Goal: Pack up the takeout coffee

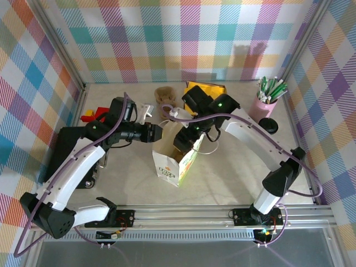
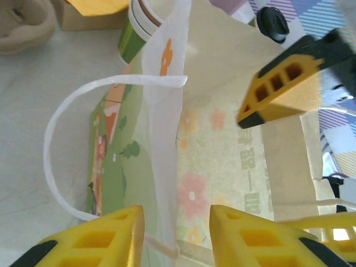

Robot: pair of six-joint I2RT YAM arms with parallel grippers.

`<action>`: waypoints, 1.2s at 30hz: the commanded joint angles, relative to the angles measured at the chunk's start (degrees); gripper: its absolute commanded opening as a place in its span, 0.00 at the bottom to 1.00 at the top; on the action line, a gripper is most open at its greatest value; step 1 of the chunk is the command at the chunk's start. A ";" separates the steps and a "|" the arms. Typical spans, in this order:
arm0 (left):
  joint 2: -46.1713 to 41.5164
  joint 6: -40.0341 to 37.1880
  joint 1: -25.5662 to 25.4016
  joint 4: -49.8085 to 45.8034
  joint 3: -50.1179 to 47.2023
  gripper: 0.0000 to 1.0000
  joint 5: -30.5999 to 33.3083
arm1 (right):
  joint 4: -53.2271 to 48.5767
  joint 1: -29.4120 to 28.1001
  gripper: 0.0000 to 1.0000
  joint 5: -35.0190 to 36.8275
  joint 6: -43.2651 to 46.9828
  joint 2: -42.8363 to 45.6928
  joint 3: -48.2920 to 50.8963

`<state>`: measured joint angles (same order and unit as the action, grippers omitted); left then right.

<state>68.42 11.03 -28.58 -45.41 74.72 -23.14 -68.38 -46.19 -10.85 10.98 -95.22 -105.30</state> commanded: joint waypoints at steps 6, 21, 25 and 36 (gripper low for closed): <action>1.78 -0.41 -7.87 -8.64 12.29 0.33 15.09 | 3.39 3.28 0.74 1.97 -19.16 8.08 -2.97; 20.18 2.83 -23.39 -12.42 24.46 0.22 23.14 | 20.37 17.97 0.72 -5.08 -46.21 27.19 26.26; 24.42 3.56 -23.72 -13.05 23.60 0.19 23.20 | 23.91 18.00 0.72 -6.68 -48.13 28.25 31.00; 29.97 5.24 -23.72 -9.32 15.31 0.11 22.80 | 26.71 17.98 0.72 -7.77 -48.52 28.07 35.90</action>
<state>97.19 15.25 -51.86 -56.38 91.85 -0.73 -43.70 -28.38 -17.12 -36.69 -68.14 -70.22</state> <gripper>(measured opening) 0.119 0.724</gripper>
